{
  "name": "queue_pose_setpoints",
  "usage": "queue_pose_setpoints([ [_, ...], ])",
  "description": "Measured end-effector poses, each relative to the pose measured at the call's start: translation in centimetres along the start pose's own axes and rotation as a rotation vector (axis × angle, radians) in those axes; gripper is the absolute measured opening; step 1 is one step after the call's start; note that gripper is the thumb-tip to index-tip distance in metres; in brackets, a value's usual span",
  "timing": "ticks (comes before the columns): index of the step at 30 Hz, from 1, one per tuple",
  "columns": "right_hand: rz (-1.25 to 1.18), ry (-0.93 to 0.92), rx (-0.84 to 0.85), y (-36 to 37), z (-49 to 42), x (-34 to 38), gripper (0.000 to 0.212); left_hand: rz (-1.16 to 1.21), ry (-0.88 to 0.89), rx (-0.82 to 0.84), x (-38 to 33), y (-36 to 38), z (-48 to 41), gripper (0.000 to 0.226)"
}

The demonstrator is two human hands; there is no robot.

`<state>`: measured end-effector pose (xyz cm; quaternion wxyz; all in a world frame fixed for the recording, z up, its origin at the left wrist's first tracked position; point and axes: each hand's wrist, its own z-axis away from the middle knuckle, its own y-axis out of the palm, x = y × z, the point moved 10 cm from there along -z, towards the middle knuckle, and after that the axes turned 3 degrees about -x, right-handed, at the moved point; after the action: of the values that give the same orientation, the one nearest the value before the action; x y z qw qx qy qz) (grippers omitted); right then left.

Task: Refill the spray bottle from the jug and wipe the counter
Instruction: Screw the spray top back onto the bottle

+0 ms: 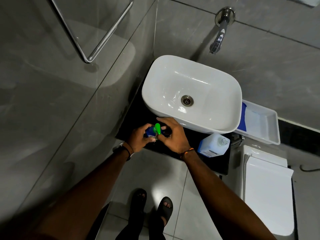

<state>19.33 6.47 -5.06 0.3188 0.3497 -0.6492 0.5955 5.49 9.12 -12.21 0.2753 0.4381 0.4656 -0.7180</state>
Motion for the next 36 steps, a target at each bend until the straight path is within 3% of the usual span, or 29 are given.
queue_pose_setpoints([
  [3, -0.006, -0.003, -0.007, 0.1, -0.1, -0.3, 0.037, 0.002, -0.001, 0.005, 0.1, 0.0, 0.0, 0.049],
  [8, -0.057, 0.093, 0.049, 0.7, 0.1, -1.3, 0.051, 0.002, 0.004, -0.004, -0.1, -0.1, 0.1, 0.050],
  [13, -0.059, 0.089, -0.002, 0.5, -0.2, -1.0, 0.031, 0.008, -0.009, -0.004, 0.0, -0.1, 0.1, 0.050],
  [17, -0.085, 0.095, 0.025, 0.6, 0.0, -0.8, 0.045, 0.022, -0.007, 0.005, -0.3, 0.0, 0.1, 0.052],
  [22, -0.034, 0.067, -0.022, 0.1, -0.2, 0.0, 0.022, 0.012, -0.015, 0.004, -0.1, -0.1, 0.3, 0.050],
  [27, -0.006, 0.062, 0.022, 0.3, -0.2, -0.1, 0.046, -0.002, -0.019, 0.004, -0.3, 0.0, 0.2, 0.054],
  [32, 0.034, 0.048, 0.006, 0.3, 0.0, 0.1, 0.034, -0.026, -0.014, -0.004, -0.1, -0.1, 0.3, 0.056],
  [36, 0.030, 0.041, -0.006, 0.1, 0.2, 0.6, 0.039, -0.020, -0.011, 0.000, -0.3, 0.0, 0.4, 0.055],
])
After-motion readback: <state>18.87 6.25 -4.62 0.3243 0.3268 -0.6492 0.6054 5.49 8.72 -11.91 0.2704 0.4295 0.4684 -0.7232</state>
